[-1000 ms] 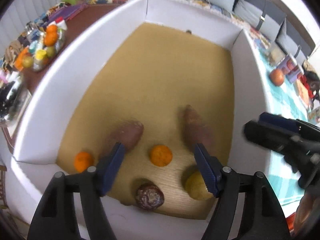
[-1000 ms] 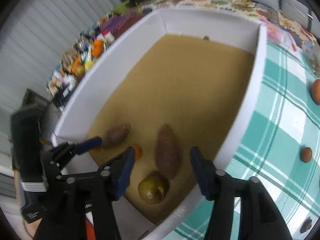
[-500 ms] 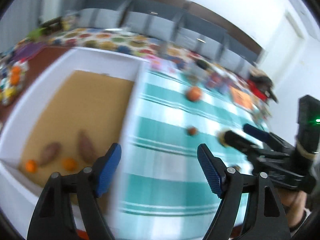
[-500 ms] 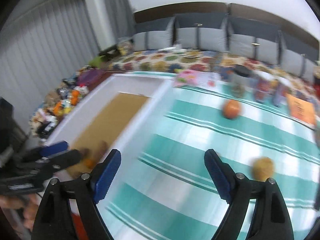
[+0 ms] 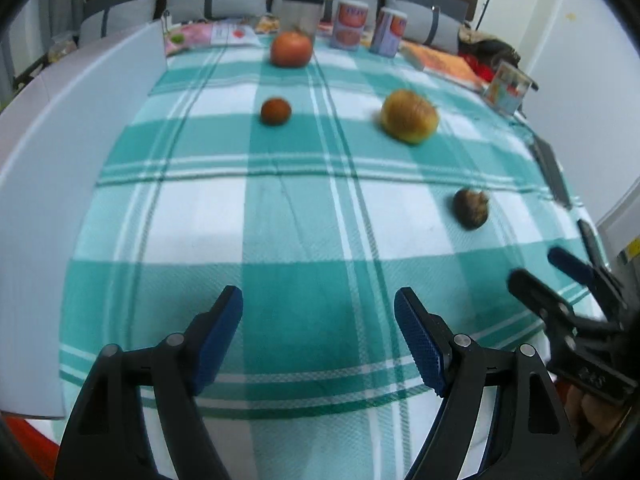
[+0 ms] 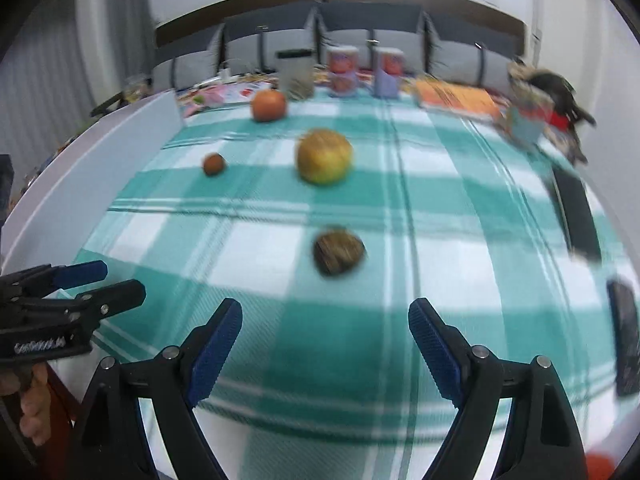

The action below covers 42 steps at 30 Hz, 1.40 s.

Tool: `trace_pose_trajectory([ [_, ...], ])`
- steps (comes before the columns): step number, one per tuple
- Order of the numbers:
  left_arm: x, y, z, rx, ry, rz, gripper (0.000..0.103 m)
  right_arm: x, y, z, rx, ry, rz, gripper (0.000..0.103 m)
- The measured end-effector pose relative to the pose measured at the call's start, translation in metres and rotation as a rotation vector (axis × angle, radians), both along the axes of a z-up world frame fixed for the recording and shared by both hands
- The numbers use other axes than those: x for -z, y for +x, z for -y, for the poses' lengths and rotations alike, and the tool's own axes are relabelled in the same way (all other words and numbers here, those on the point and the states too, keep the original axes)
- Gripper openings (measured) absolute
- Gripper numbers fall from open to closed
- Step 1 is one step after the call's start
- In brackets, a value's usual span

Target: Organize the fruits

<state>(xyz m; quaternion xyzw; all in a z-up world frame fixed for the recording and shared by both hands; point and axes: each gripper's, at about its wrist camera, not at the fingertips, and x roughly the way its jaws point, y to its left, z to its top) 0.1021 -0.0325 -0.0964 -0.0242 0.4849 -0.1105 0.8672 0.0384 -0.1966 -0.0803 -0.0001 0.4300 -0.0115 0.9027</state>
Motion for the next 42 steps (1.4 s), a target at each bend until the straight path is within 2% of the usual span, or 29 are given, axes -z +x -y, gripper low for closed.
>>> trace_pose_trajectory([
  [3,0.01,0.002,0.003,-0.007,0.035,0.013,0.08,0.017,-0.001,0.004,-0.007,0.01,-0.037,0.085],
  [8,0.02,0.002,0.001,-0.034,0.049,0.032,0.08,0.019,-0.004,0.003,-0.022,-0.015,-0.007,0.085],
  [12,0.024,0.001,0.002,-0.033,0.083,0.059,0.08,0.028,-0.005,0.005,-0.02,-0.004,-0.031,0.085],
  [18,0.028,0.002,0.008,-0.013,0.126,0.09,0.087,0.036,-0.003,-0.001,-0.044,-0.025,-0.039,0.085],
  [24,0.031,0.0,0.007,-0.008,0.127,0.117,0.091,0.042,-0.002,-0.008,-0.063,-0.054,-0.043,0.092],
  [26,0.031,-0.001,0.007,-0.007,0.128,0.126,0.091,0.045,-0.002,-0.01,-0.073,-0.064,-0.048,0.1],
  [28,0.031,-0.001,0.007,-0.005,0.129,0.128,0.091,0.047,-0.003,-0.012,-0.076,-0.069,-0.044,0.103],
  [42,0.032,-0.003,0.007,0.0,0.128,0.141,0.091,0.049,-0.007,-0.013,-0.07,-0.072,0.001,0.103],
])
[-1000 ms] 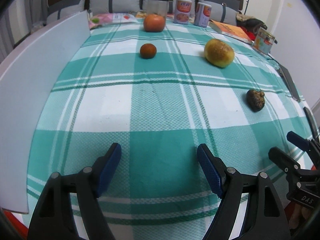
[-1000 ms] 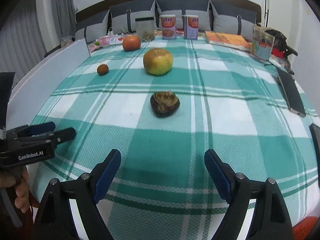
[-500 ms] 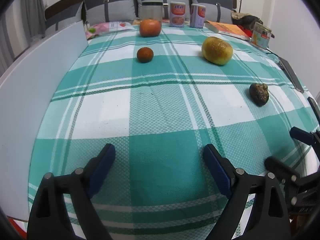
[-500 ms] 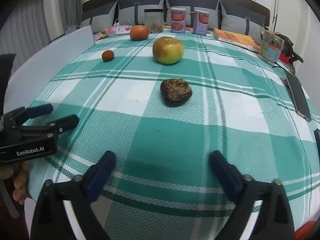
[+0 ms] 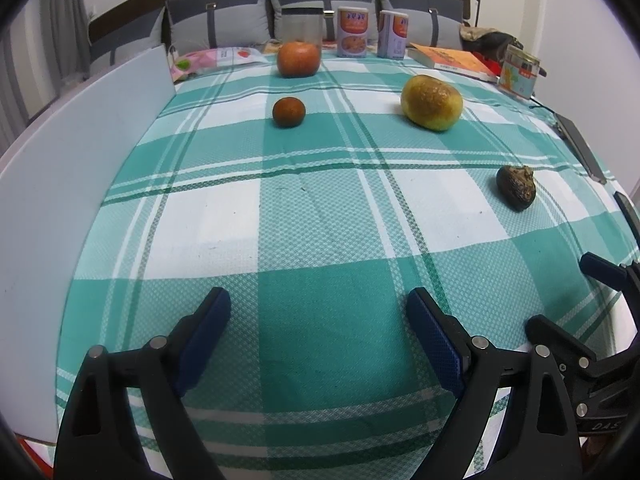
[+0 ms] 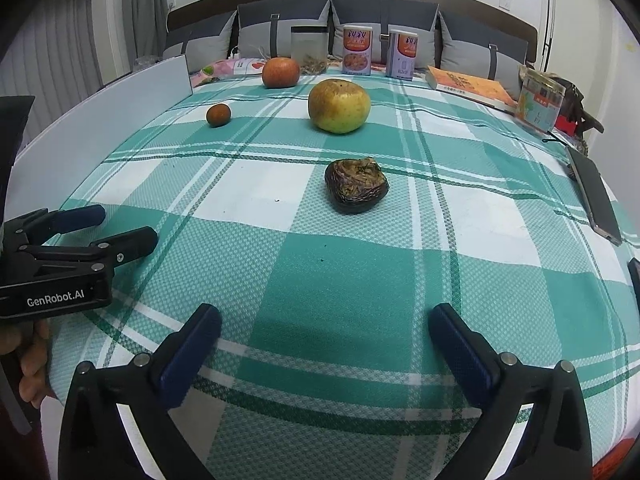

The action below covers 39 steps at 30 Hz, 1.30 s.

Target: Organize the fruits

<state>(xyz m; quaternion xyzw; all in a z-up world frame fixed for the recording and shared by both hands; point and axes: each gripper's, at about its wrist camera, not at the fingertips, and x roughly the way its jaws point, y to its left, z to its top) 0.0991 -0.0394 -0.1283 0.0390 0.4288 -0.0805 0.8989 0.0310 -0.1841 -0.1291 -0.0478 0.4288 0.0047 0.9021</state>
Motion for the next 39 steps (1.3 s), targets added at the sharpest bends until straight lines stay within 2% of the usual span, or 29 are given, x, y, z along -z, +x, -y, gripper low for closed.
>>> trace_pose_trajectory([
  [17,0.0,-0.001,0.0,0.0,-0.003,-0.002,0.091,0.0,-0.001,0.001,0.0,0.0,0.001,0.103],
  [21,-0.004,0.007,-0.001,0.031,-0.007,-0.05,0.091,0.0,-0.001,0.001,-0.001,0.0,0.001,0.103],
  [25,-0.021,0.046,-0.018,-0.005,-0.054,-0.057,0.09,0.0,-0.001,0.001,-0.002,0.001,0.0,0.103],
  [29,-0.036,0.106,-0.03,-0.059,-0.122,-0.058,0.089,-0.001,0.0,0.001,-0.006,0.001,-0.004,0.103],
  [32,-0.036,0.139,-0.017,-0.025,-0.081,-0.038,0.088,-0.001,0.0,0.001,-0.01,0.001,-0.005,0.103],
  [33,-0.033,0.149,-0.01,-0.003,-0.064,-0.033,0.087,-0.002,0.001,0.001,-0.011,0.001,-0.005,0.103],
  [35,-0.027,0.163,-0.001,0.023,-0.05,-0.04,0.075,-0.001,0.001,0.001,-0.013,0.002,-0.007,0.103],
  [36,-0.021,0.171,0.003,0.027,-0.042,-0.059,0.068,-0.001,0.002,0.001,-0.015,0.002,-0.007,0.103],
  [39,-0.009,0.184,0.002,0.007,-0.035,-0.08,0.056,0.0,0.003,0.002,-0.02,0.003,-0.006,0.103],
])
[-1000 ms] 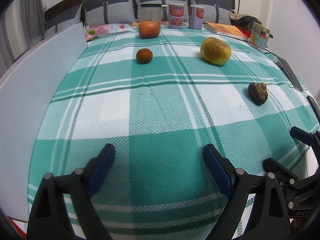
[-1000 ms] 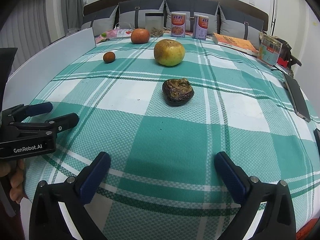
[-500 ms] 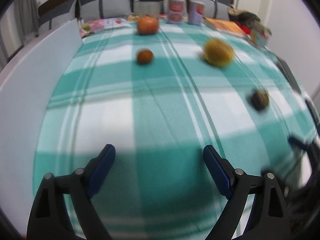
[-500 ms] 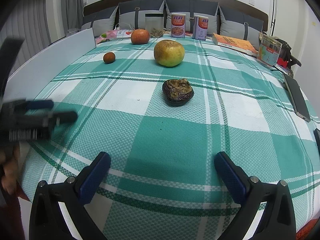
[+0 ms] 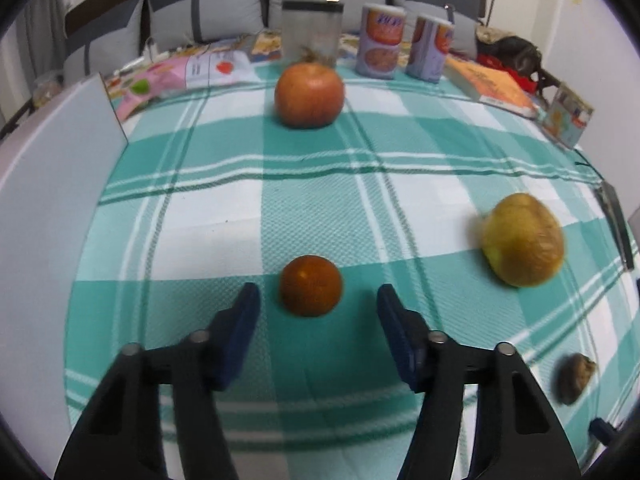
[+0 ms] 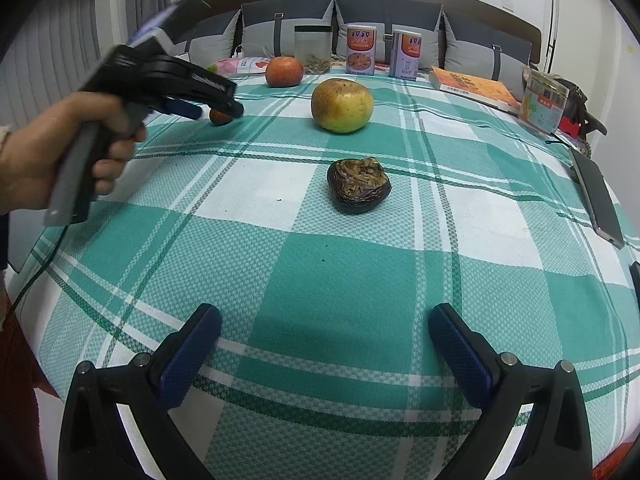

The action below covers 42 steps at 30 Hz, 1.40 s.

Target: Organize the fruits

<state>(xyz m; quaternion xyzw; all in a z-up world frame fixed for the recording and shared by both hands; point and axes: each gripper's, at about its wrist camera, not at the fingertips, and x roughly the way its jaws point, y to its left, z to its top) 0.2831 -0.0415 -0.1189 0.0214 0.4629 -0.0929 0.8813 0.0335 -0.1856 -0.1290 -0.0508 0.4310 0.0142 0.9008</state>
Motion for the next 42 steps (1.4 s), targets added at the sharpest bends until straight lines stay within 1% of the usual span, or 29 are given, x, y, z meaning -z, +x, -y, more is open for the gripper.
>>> trace_pose_trajectory([
  [1,0.002,0.001,-0.002,-0.009,-0.004,0.005,0.05,0.0,0.001,0.0,-0.002,0.0,0.001,0.103],
  [2,0.003,0.0,-0.004,-0.016,-0.009,0.019,0.047,0.0,0.001,0.0,-0.003,0.0,0.002,0.103],
  [3,0.003,-0.001,-0.006,-0.021,-0.014,0.036,0.036,0.0,0.001,0.0,-0.004,0.001,0.003,0.103],
  [4,0.003,0.0,-0.007,-0.02,-0.02,0.039,0.031,0.001,0.001,0.0,-0.004,0.001,0.004,0.103],
  [7,0.001,-0.002,-0.01,-0.032,-0.03,0.049,0.03,0.001,0.002,0.0,-0.005,0.001,0.004,0.103],
  [10,-0.007,-0.013,-0.014,-0.035,-0.055,0.045,0.03,0.001,0.001,0.0,-0.004,0.0,0.004,0.103],
  [13,-0.018,-0.037,-0.018,-0.006,-0.058,0.043,0.03,0.001,0.001,0.0,-0.004,0.0,0.004,0.103],
  [17,-0.028,-0.081,-0.029,0.027,-0.043,0.045,0.03,0.001,0.0,-0.001,-0.004,0.0,0.004,0.103],
  [21,-0.023,-0.115,-0.041,0.016,-0.01,0.043,0.03,0.001,0.0,-0.001,-0.004,0.0,0.005,0.103],
  [26,-0.004,-0.126,-0.05,-0.018,0.012,0.031,0.031,0.001,0.0,-0.001,-0.005,0.0,0.005,0.103],
  [27,-0.001,-0.126,-0.051,-0.025,0.015,0.028,0.034,0.001,0.0,-0.001,-0.005,0.0,0.005,0.103],
  [29,0.0,-0.127,-0.052,-0.038,0.02,0.041,0.05,0.001,0.0,-0.001,-0.005,0.0,0.005,0.103],
  [30,0.001,-0.127,-0.051,-0.047,0.035,0.043,0.071,0.001,0.0,-0.001,-0.005,0.0,0.006,0.103],
  [31,0.002,-0.127,-0.051,-0.053,0.045,0.045,0.079,0.001,0.0,-0.001,-0.005,0.0,0.006,0.103],
  [33,0.006,-0.128,-0.052,-0.06,0.048,0.048,0.079,0.001,-0.001,-0.001,-0.005,0.0,0.006,0.103],
  [34,0.007,-0.129,-0.053,-0.064,0.043,0.057,0.082,0.001,0.0,-0.001,-0.005,0.0,0.007,0.103],
  [37,0.008,-0.129,-0.056,-0.076,0.034,0.052,0.086,0.001,-0.001,-0.001,-0.005,0.0,0.006,0.103],
  [42,0.01,-0.128,-0.056,-0.076,0.036,0.048,0.088,0.0,0.001,-0.001,-0.011,0.003,-0.012,0.103],
])
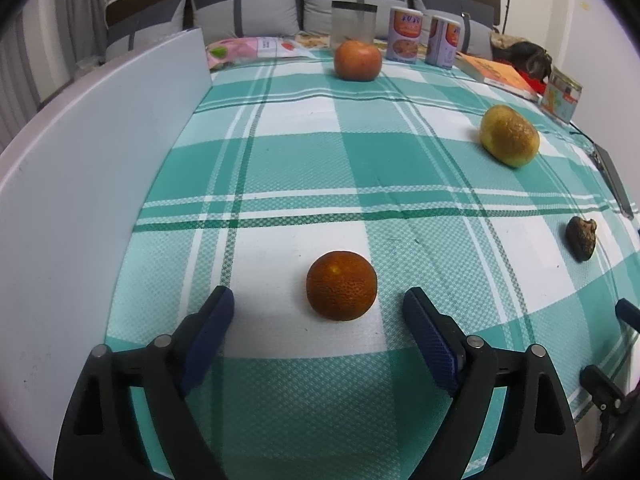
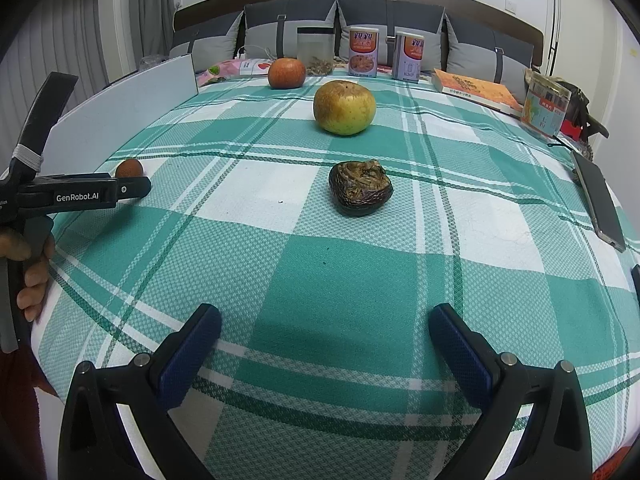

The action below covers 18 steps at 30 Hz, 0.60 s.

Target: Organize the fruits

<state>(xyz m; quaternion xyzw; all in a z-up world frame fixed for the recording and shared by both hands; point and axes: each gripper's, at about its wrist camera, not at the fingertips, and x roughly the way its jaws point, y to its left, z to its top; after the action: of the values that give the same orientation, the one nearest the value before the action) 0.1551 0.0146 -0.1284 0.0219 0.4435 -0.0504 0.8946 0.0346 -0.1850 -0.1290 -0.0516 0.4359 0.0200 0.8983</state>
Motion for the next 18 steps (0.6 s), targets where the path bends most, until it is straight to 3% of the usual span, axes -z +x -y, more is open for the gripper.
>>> trace_pose_trajectory([
  [4,0.0,0.0,0.0,0.0,0.0,0.0,0.088,-0.009,0.004,0.007,0.017,0.063,-0.038,0.103],
  [8,0.0,0.0,0.0,0.0,0.0,0.001,0.088,-0.046,0.026,0.022,0.085,0.149,0.056,0.103],
  [11,0.0,0.0,0.0,0.0,0.0,0.0,0.088,-0.067,0.076,0.019,0.074,0.096,0.044,0.103],
  [13,0.0,0.0,0.0,0.0,0.0,0.0,0.088,-0.073,0.124,0.012,0.044,0.079,-0.01,0.103],
  [18,0.001,0.0,0.0,0.0,-0.001,0.0,0.088,-0.06,0.205,-0.001,0.048,0.051,-0.108,0.103],
])
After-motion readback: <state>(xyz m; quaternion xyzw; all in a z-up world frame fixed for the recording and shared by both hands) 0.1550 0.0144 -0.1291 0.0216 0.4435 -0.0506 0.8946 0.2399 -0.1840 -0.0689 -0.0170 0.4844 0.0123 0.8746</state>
